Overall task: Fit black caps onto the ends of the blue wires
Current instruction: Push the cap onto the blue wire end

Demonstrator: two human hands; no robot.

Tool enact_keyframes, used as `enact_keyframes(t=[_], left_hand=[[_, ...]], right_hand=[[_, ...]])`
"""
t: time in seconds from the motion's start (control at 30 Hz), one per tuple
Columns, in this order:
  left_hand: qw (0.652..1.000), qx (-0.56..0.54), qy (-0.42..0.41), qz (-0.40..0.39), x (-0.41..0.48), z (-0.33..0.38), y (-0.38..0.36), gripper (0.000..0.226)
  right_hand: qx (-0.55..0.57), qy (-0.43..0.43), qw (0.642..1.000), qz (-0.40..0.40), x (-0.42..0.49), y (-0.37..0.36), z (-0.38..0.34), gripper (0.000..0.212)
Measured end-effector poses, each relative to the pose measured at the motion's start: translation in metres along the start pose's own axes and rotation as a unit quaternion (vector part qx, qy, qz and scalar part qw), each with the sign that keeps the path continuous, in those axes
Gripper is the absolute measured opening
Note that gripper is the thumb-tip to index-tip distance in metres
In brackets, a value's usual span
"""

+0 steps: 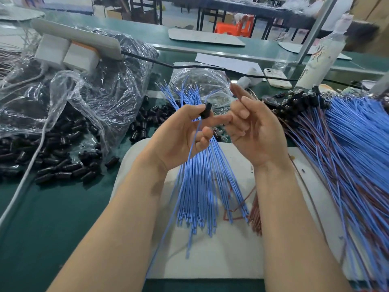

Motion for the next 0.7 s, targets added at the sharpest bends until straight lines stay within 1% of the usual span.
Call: enact_keyframes(t=[0.03, 0.07, 0.1, 0.17, 0.2, 0.23, 0.3, 0.33, 0.4, 0.47, 0.5, 0.53, 0.6, 0.63, 0.7], left_hand=[[1.000, -0.002, 0.002, -0.007, 0.000, 0.001, 0.000, 0.018], [1.000, -0.002, -0.001, -0.007, -0.001, 0.001, 0.000, 0.019], [1.000, 0.001, -0.008, -0.002, -0.001, 0.001, 0.001, 0.017], [0.999, 0.028, -0.026, 0.020, 0.002, -0.001, 0.005, 0.014], [0.998, 0.049, -0.030, 0.030, 0.003, -0.002, 0.007, 0.013], [0.996, 0.072, -0.031, 0.037, 0.004, -0.003, 0.009, 0.013], [0.993, 0.104, -0.027, 0.036, 0.006, -0.006, 0.012, 0.010], [0.994, 0.108, -0.021, 0.028, 0.005, -0.007, 0.011, 0.010], [0.993, 0.119, 0.000, 0.010, 0.005, -0.010, 0.008, 0.012], [0.991, 0.136, 0.018, 0.000, 0.005, -0.014, 0.006, 0.007], [0.989, 0.149, 0.020, 0.000, 0.005, -0.015, 0.006, 0.008], [0.986, 0.166, 0.015, 0.004, 0.005, -0.015, 0.006, 0.012], [0.982, 0.186, -0.013, 0.022, 0.006, -0.012, 0.008, 0.020], [0.982, 0.184, -0.026, 0.034, 0.006, -0.010, 0.009, 0.021], [0.983, 0.172, -0.043, 0.053, 0.008, -0.008, 0.011, 0.021]], right_hand=[[0.007, -0.004, 0.999, -0.049, 0.000, -0.004, 0.000, 0.024], [0.005, -0.003, 0.999, -0.048, 0.001, -0.004, 0.000, 0.025], [-0.017, 0.006, 1.000, 0.000, 0.003, 0.001, 0.000, 0.025], [-0.092, 0.040, 0.984, 0.150, 0.003, 0.013, -0.001, 0.024], [-0.099, 0.055, 0.975, 0.189, 0.002, 0.016, -0.002, 0.025], [-0.081, 0.070, 0.974, 0.198, 0.001, 0.017, -0.003, 0.025], [-0.006, 0.105, 0.979, 0.173, -0.002, 0.016, -0.009, 0.024], [0.034, 0.121, 0.977, 0.173, -0.004, 0.016, -0.012, 0.023], [0.086, 0.153, 0.960, 0.216, -0.008, 0.021, -0.017, 0.023], [0.095, 0.187, 0.939, 0.273, -0.014, 0.027, -0.019, 0.024], [0.095, 0.199, 0.930, 0.294, -0.016, 0.030, -0.019, 0.023], [0.095, 0.206, 0.924, 0.308, -0.017, 0.032, -0.020, 0.023], [0.067, 0.198, 0.923, 0.323, -0.017, 0.032, -0.019, 0.019], [0.026, 0.182, 0.925, 0.331, -0.015, 0.030, -0.017, 0.017], [-0.112, 0.125, 0.925, 0.341, -0.007, 0.024, -0.009, 0.016]])
Point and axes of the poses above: each hand's wrist, its own x-axis towards the middle knuckle, its own y-axis out of the back of the hand, z = x × y, the point moved 4 cm from there along x, towards the middle knuckle, and after that the axes turned 15 degrees about -y, right-handed, at the moved point
